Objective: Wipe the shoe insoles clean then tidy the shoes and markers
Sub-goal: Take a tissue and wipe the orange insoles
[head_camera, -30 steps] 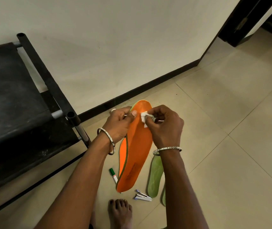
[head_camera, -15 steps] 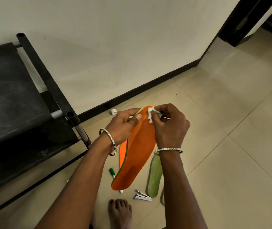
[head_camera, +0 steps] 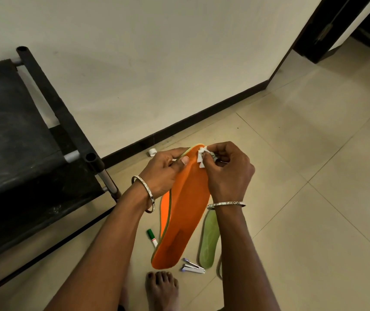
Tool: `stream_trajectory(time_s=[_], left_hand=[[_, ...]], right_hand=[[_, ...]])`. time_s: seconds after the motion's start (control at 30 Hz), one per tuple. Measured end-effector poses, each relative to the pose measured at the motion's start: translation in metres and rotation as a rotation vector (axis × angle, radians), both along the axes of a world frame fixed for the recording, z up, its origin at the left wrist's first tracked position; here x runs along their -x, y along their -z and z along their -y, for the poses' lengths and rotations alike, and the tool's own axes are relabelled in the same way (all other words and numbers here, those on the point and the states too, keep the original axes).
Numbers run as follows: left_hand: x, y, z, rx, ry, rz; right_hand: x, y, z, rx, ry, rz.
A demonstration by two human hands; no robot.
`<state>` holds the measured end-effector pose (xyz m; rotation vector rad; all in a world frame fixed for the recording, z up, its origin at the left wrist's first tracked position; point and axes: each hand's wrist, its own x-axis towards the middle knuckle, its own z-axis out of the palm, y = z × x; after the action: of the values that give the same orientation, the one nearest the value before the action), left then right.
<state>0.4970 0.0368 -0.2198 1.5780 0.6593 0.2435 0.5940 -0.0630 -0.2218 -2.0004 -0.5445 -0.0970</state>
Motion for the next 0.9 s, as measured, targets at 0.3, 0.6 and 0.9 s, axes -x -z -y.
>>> stream_trajectory(time_s=[0.3, 0.6, 0.9], left_hand=[[0.001, 0.004, -0.002, -0.045, 0.007, -0.021], [0.001, 0.003, -0.001, 0.003, 0.005, 0.012], [0.001, 0.001, -0.001, -0.004, 0.010, 0.016]], right_hand=[[0.013, -0.004, -0.008, -0.037, -0.090, 0.027], [0.012, -0.007, -0.006, -0.053, -0.047, 0.005], [0.003, -0.003, -0.002, -0.044, 0.007, -0.014]])
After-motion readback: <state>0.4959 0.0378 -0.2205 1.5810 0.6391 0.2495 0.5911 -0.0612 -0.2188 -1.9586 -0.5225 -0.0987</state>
